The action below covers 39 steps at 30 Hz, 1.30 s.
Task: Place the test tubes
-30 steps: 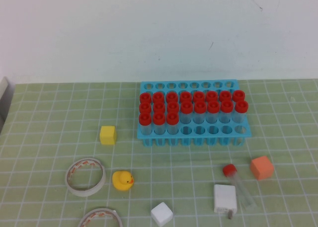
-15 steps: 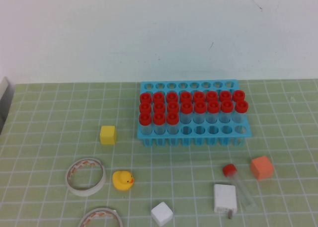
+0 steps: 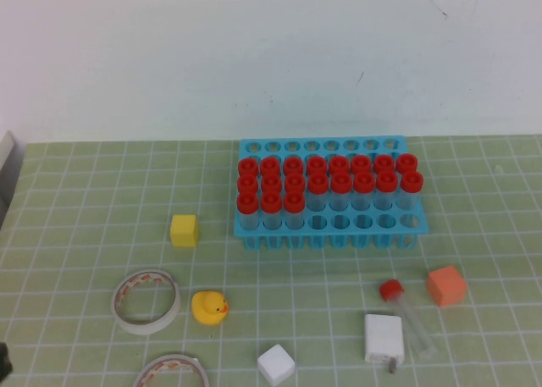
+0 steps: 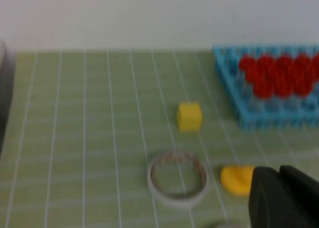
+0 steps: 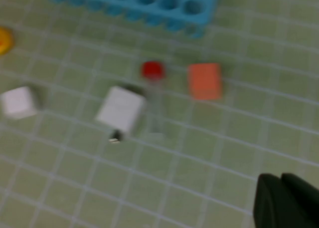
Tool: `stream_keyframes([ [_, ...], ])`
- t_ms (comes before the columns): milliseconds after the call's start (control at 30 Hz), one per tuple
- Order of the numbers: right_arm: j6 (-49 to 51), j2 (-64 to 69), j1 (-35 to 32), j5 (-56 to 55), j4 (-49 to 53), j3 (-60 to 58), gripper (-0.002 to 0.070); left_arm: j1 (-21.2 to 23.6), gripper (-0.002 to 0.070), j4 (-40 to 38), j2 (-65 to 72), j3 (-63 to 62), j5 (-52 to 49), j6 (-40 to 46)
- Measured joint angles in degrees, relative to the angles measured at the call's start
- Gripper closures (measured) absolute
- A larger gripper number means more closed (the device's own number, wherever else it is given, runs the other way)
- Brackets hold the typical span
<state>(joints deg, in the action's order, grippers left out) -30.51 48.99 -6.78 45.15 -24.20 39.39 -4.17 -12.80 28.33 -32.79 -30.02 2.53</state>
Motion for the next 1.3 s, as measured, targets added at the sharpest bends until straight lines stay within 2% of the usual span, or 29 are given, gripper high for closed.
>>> stream_keyframes([
  [133,-9.5,11.7,0.0,0.7,-7.6,2.4,0.0677,0.0,0.0676,-0.1,3.7,-0.1,-7.1,2.2],
  [300,-10.6,22.5,2.1,-0.6,-5.3,4.5,0.0676,0.0,0.0676,-1.2,8.3,-0.1,-13.1,3.8],
  [567,-5.1,36.4,14.7,-8.1,1.8,6.3,0.0676,0.0,0.0676,-2.8,9.2,-0.1,-12.9,4.2],
  [700,-3.6,43.5,22.1,-9.2,4.6,10.3,0.0676,0.0,0.0676,-2.9,9.2,-0.1,-12.2,4.3],
  [833,-3.0,48.5,26.7,-10.6,5.3,14.8,0.0661,0.0,0.0676,-2.9,9.2,-0.1,-11.9,4.3],
  [933,-2.8,51.7,28.1,-10.2,5.5,18.5,0.0598,0.0,0.0676,-2.9,9.2,-0.1,-11.8,4.3],
  [1100,-0.2,56.0,28.4,-9.0,8.1,22.6,0.0386,0.0,0.0676,-2.9,9.2,-0.1,-11.8,4.3],
  [1200,2.6,57.7,28.4,-8.9,11.8,23.9,0.0326,0.0,0.0676,-2.9,9.2,-0.1,-11.8,4.3],
  [1300,4.7,59.3,28.4,-8.9,15.1,24.2,0.0311,0.0,0.0676,-2.9,9.2,-0.1,-11.9,4.3],
])
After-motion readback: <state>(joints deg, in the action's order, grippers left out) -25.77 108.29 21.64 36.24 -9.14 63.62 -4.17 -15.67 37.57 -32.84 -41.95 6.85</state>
